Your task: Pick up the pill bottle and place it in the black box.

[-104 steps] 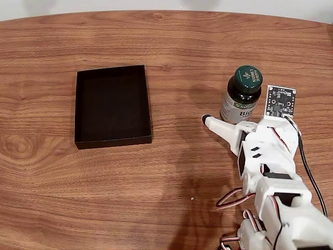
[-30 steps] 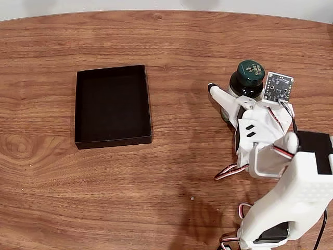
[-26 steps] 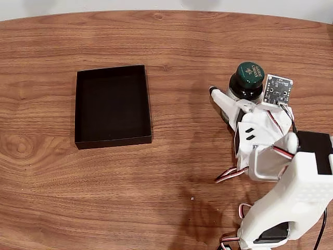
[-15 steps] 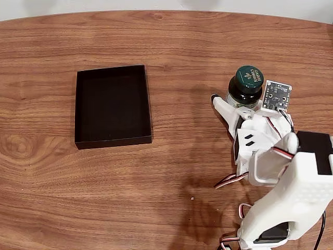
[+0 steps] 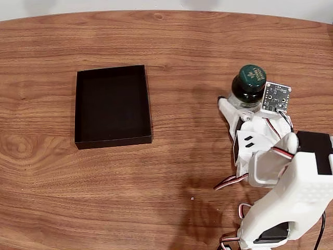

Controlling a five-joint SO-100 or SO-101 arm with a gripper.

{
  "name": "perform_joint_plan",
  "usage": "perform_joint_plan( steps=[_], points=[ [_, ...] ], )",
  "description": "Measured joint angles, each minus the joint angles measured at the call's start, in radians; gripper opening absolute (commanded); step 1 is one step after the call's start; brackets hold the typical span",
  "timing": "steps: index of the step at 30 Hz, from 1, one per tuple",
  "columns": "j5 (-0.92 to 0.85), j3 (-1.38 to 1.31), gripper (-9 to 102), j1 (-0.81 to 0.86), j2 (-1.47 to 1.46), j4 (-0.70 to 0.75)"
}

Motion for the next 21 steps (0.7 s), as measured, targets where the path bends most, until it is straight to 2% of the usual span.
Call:
perform_joint_plan(
  steps=[4,14,21],
  points=[
    [-0.009,0.0,16,0.005,0.0,0.0],
    [-0.008,0.011,16,0.005,0.011,-0.014],
    [-0.006,0.084,15,-0.044,0.12,-0.014]
  ],
)
